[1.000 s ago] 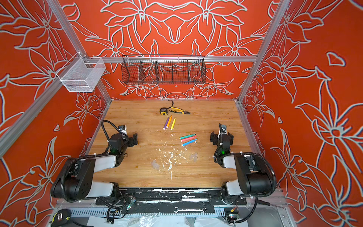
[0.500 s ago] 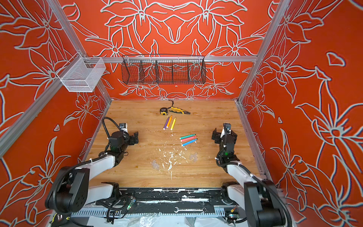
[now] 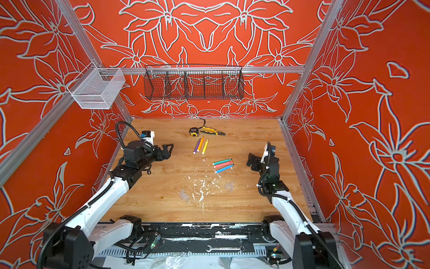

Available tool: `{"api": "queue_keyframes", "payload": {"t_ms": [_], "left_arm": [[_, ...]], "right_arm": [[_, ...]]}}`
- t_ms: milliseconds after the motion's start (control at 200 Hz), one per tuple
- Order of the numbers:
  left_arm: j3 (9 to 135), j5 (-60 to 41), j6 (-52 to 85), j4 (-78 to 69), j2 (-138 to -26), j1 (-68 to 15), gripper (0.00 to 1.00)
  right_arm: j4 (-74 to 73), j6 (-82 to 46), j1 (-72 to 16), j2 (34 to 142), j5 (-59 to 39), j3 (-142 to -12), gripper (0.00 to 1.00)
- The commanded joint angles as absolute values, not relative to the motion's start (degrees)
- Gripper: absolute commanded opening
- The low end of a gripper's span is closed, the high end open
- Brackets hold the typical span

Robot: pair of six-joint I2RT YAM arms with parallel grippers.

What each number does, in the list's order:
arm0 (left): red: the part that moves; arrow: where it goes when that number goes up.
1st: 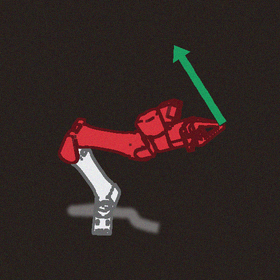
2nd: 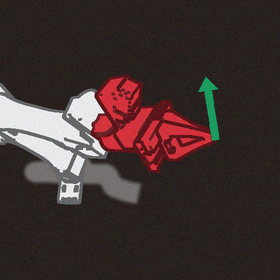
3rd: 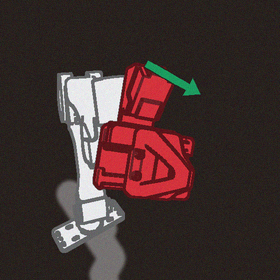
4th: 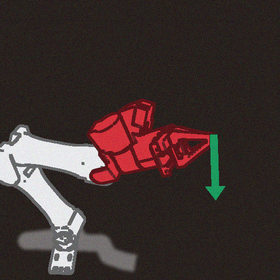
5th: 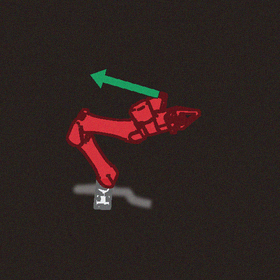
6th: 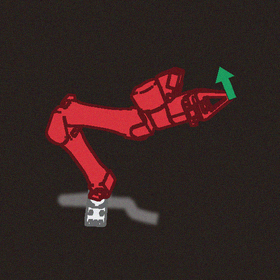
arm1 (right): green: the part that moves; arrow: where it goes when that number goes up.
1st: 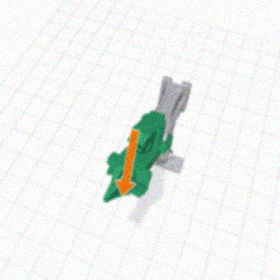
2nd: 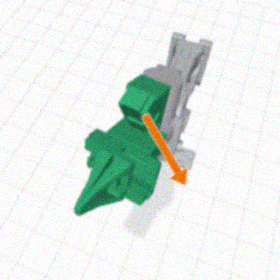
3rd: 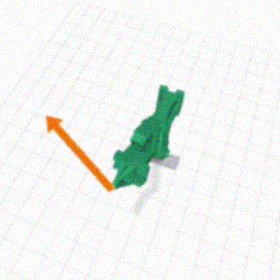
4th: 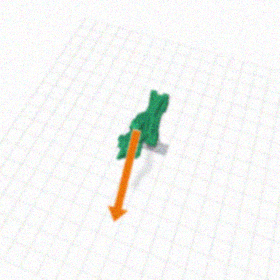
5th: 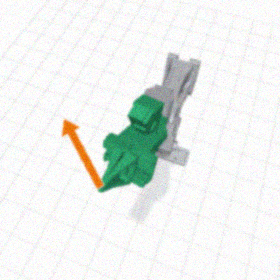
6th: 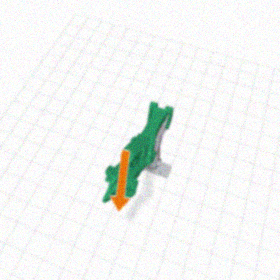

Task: Insert the pens into the pen caps
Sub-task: 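Move the left gripper toward the yellow highlighter lying among the markers, then grasp the yellow highlighter with the left gripper and lift it upright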

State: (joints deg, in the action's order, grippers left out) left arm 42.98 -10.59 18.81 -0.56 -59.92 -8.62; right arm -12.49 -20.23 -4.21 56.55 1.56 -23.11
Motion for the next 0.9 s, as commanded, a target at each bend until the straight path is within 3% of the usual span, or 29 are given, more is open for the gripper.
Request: {"api": "queue_keyframes", "payload": {"t_ms": [0,175,260,465,891], "left_arm": [[42.5,-13.03,29.13,-0.9,-58.75,-8.14,0.97],[49.96,-11.69,28.28,3.48,-63.67,-8.17,0.97],[51.56,-14.42,27.1,5.94,-66.55,-8.43,1.0],[58.69,-11.84,24.29,11.7,-77.48,-13.01,0.73],[87.42,0.95,15.8,34.34,-107.74,-28.2,0.6]], "right_arm": [[-8.99,-24.56,-4.05,58.56,3.96,-25.7,0.97],[-7.52,-29.6,-3.83,59.37,12.4,-25.32,0.98],[-7.01,-29.15,-3.78,60.24,11.24,-26.16,0.97],[-8.37,-28.13,-3.78,62.25,9.25,-26.61,0.97],[-9.4,-27.69,-3.87,61.97,7.75,-25.92,0.97]]}}
